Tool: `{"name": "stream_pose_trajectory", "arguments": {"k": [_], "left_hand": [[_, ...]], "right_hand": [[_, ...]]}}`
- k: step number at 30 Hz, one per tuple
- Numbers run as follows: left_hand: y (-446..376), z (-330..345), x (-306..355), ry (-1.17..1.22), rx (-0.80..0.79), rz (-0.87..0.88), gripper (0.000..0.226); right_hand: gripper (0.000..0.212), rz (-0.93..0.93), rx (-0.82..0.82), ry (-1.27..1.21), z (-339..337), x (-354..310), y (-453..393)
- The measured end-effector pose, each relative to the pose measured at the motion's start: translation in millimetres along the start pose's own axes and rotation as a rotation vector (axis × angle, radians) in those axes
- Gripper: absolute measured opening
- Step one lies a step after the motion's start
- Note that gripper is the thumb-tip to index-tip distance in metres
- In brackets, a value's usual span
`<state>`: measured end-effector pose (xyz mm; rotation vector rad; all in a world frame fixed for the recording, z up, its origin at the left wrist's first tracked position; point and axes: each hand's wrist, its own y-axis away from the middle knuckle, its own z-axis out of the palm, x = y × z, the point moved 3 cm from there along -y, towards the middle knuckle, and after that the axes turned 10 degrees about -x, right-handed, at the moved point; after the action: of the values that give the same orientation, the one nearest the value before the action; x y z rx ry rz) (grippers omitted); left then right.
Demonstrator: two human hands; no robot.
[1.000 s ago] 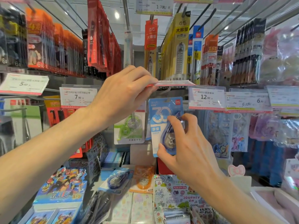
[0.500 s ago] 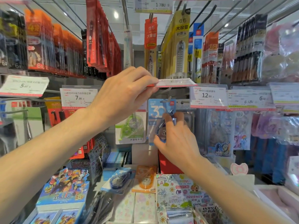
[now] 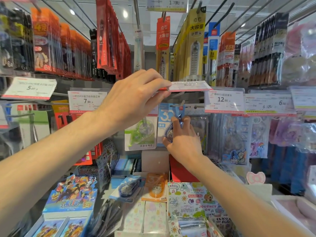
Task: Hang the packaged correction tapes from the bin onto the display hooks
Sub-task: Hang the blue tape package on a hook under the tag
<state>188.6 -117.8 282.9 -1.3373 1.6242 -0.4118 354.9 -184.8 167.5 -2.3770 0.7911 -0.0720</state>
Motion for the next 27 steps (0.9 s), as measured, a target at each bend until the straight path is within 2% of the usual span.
{"name": "stream_pose_trajectory", "arguments": {"k": [9, 12, 15, 22, 27], "left_hand": [[5, 2, 0, 0.048, -0.006, -0.033, 0.038], [9, 3, 3, 0.03, -0.001, -0.026, 0.041], [14, 6, 4, 0.009, -0.022, -0.02, 0.042], [59, 5, 12, 0.019, -0.038, -0.051, 0.038], [125, 16, 15, 0.124, -0.153, -0.161, 0.032]], "right_hand": [[0.079, -0.012, -0.066, 0.013, -8, 3, 14], [0.067, -0.032, -0.09, 0.057, -15, 1, 28], [0.048, -0.156, -0.11, 0.073, -18, -7, 45], [0.031, -0.416, -0.4, 0.042, -4, -39, 75], [0.029, -0.512, -0.564, 0.096, 32, -65, 73]]}}
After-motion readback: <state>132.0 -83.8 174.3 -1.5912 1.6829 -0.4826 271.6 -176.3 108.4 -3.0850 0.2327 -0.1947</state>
